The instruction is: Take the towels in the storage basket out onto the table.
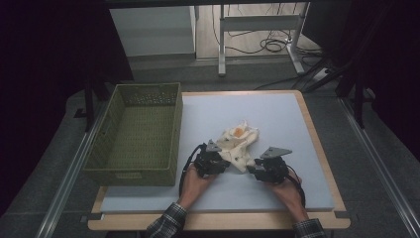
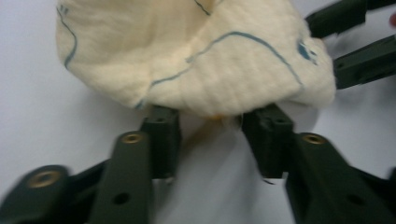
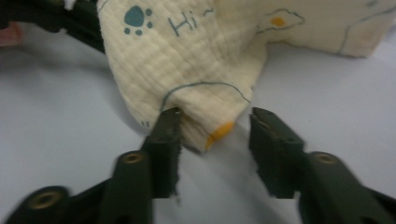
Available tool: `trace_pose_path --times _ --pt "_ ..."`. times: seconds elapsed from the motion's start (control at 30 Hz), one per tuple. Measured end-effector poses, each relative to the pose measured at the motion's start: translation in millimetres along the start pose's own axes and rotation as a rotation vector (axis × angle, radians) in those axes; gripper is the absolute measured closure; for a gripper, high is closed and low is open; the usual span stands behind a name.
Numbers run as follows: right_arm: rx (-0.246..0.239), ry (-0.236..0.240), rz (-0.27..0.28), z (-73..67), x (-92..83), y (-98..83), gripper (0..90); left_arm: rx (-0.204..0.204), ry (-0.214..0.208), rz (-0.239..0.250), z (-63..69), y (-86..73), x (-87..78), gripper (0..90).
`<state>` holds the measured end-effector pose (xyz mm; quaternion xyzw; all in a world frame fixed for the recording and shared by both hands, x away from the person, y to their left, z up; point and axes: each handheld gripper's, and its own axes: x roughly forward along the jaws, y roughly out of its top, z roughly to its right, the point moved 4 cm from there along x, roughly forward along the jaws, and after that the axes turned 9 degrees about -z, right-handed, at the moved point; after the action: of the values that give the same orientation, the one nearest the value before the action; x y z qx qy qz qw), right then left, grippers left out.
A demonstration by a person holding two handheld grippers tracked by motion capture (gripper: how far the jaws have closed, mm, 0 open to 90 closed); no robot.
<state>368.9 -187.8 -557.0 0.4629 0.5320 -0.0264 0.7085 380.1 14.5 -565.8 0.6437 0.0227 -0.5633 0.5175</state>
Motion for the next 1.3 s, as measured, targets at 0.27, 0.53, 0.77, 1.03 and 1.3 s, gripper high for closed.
trace_pose_path --times 0.27,0.53,0.77,1.03,1.3 --pt "-0.006 0.022 0.034 0.1 -19.6 10.6 86.1 0.005 -0.031 0.042 1.9 9.2 -21.1 85.9" --pt "0.024 0.039 0.151 11.4 -81.8 32.7 85.2 0.060 -0.075 0.107 21.8 32.0 -61.9 84.2" --pt "0.075 -0.059 0.087 38.0 -78.6 31.3 75.4 0.008 -0.003 0.047 -0.4 29.2 -45.7 61.2" --pt "0.163 -0.047 0.032 60.2 -63.5 -3.0 66.5 -0.025 0.035 0.015 -11.4 5.7 -39.3 48.5" --pt "0.114 0.005 0.015 51.1 -38.8 -8.7 52.8 -0.039 0.063 -0.015 -19.1 -3.0 -30.6 40.0"
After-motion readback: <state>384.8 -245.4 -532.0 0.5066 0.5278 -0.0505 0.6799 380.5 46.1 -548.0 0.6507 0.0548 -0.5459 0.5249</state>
